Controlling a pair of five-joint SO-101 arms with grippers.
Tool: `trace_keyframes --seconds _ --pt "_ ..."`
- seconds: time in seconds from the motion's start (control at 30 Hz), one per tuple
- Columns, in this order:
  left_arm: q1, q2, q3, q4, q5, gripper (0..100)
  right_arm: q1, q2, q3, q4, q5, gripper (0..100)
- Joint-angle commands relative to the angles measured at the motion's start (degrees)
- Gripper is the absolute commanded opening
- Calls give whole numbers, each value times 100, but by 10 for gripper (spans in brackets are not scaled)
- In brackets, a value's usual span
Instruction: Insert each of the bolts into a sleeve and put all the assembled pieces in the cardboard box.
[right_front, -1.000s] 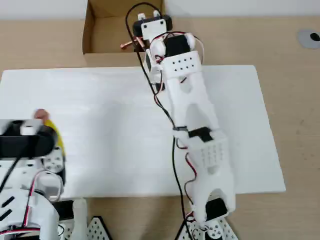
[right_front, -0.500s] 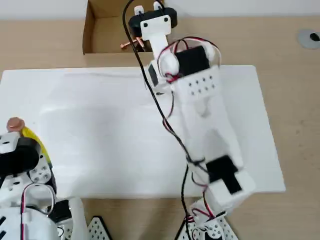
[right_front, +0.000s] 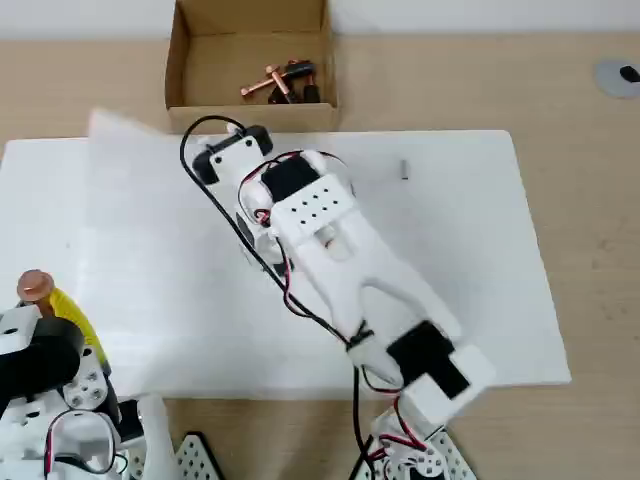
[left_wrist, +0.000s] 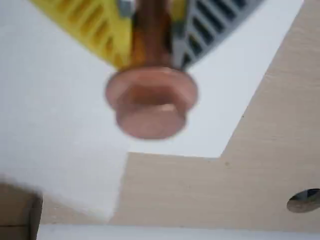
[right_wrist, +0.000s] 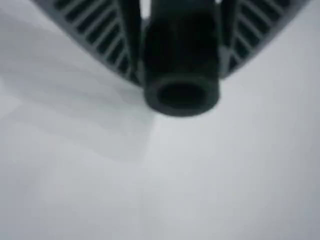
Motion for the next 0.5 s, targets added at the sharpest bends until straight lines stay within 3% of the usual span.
trace_keyframes --seconds 0.0,0.17,0.33,0.47 --pt "-44 40 -246 9 35 4 127 259 13 -457 35 10" --pt "-44 48 -246 18 -70 4 207 1042 -66 -475 589 12" --pt "-44 48 -246 18 -202 4 295 1754 -743 -440 677 23" --pt "-62 48 -246 18 -334 4 268 2018 -1314 -97 677 146"
